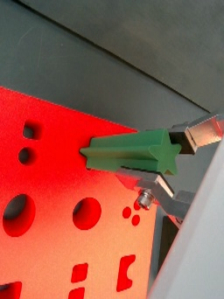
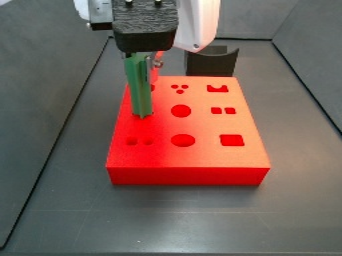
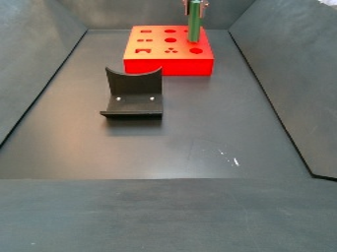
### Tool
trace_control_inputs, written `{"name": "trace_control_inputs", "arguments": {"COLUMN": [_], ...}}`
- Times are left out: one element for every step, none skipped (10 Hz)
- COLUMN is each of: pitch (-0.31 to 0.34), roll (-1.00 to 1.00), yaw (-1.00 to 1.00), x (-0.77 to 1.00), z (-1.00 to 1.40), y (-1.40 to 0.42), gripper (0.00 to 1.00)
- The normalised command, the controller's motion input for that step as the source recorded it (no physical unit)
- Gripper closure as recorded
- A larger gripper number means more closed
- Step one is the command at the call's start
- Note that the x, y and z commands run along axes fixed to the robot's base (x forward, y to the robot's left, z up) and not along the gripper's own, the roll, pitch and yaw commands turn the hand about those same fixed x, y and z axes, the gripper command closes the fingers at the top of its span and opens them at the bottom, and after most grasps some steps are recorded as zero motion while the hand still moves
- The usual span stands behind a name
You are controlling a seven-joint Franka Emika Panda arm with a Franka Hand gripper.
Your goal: Insert the star object.
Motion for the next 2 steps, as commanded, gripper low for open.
{"name": "trace_control_inputs", "arguments": {"pitch": [0.000, 0.000], "roll": [0.00, 0.00], "yaw": [0.00, 0.00], "x": [0.00, 0.00], "z": [-0.12, 0.00], "y": [0.07, 0.00], "gripper": [1.00, 1.00]}}
